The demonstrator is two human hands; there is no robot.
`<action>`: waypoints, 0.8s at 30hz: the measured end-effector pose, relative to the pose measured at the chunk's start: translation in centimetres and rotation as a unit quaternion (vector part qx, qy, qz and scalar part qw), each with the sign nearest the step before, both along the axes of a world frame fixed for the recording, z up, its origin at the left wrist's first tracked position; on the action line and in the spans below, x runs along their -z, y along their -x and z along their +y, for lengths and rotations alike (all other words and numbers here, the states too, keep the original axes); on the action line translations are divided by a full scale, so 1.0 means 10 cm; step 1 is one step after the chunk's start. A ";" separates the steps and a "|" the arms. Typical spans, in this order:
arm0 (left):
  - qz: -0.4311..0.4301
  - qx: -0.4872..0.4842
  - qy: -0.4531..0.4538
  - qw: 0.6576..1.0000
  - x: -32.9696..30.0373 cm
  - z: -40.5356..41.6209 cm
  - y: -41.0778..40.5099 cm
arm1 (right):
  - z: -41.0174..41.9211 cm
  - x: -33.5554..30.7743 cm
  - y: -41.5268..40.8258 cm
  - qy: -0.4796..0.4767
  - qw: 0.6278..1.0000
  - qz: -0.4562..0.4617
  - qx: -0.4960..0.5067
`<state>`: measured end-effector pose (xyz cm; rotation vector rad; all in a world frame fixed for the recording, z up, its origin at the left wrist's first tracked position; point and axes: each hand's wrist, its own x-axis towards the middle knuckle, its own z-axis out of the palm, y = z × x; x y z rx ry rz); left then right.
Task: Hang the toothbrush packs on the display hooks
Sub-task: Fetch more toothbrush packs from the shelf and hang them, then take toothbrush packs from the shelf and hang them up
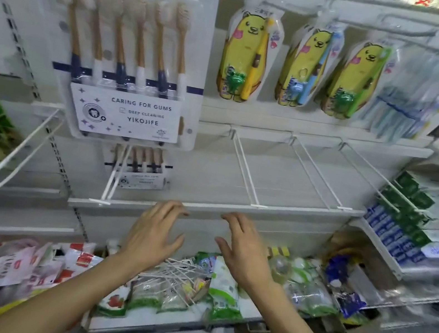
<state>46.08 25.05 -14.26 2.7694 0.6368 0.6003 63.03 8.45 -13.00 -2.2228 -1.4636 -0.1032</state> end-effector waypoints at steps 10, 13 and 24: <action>-0.028 0.133 -0.020 0.990 -0.37 -1.25 -1.05 | -1.58 -0.26 -0.59 -0.032 0.996 -0.052 0.065; -0.024 0.163 -0.030 0.986 -0.46 -1.71 -1.46 | -2.12 -0.37 -0.84 -0.043 0.993 -0.072 0.082; -0.049 0.235 -0.031 0.970 -0.97 -3.40 -2.93 | -3.97 -0.80 -2.02 -0.038 0.982 -0.082 0.168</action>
